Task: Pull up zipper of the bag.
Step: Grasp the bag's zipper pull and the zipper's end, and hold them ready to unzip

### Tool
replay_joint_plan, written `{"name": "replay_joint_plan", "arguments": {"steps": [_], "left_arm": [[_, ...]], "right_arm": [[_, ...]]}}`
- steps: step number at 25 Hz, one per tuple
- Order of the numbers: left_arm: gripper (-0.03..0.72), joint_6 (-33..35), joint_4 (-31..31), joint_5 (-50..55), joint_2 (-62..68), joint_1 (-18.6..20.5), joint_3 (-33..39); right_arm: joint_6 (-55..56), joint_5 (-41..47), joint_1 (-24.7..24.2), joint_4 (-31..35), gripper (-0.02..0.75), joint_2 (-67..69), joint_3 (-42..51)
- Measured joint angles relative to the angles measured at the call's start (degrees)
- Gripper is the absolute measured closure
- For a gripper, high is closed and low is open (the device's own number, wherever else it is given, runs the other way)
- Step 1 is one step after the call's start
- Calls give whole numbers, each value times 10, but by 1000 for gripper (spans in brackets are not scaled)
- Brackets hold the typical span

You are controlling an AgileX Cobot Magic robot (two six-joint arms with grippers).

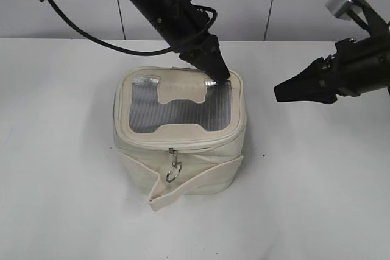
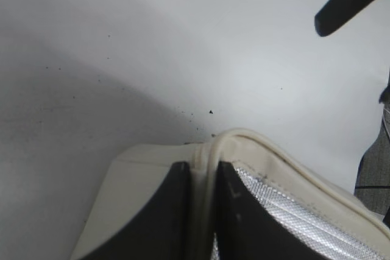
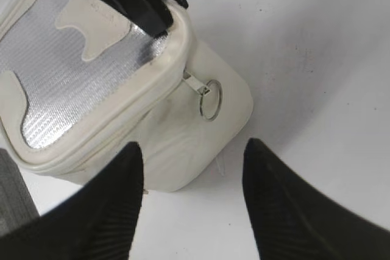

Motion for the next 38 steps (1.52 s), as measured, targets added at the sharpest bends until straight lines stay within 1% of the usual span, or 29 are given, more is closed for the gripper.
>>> {"name": "replay_joint_plan", "arguments": {"steps": [6,9,12,14,17,23,30,35,36,38], "left_arm": [[597,0,0,0,0,0,0],[597,0,0,0,0,0,0],[597,0,0,0,0,0,0],[597,0,0,0,0,0,0],[597,-1,0,0,0,0,0],[597,-1,0,0,0,0,0],[597,-1,0,0,0,0,0],[597,-1,0,0,0,0,0],[597,-1,0,0,0,0,0],[597,-1,0,0,0,0,0]], "right_arm": [[-57,2,7,14,321,19,9],[-85,-21,39,19,321,40,10],[-94,-82,82,19,321,64,11],[-98,-111,97,24,321,74,13],[-120,-128,100,45,321,80,13],[-205,-143,100,126,321,80,13],[-227,-144,100,150,321,107,12],[-241,-143,100,169,321,134,-10],[-241,-141,100,169,325,139,-16],[-242,-136,100,170,356,146,-26]]}}
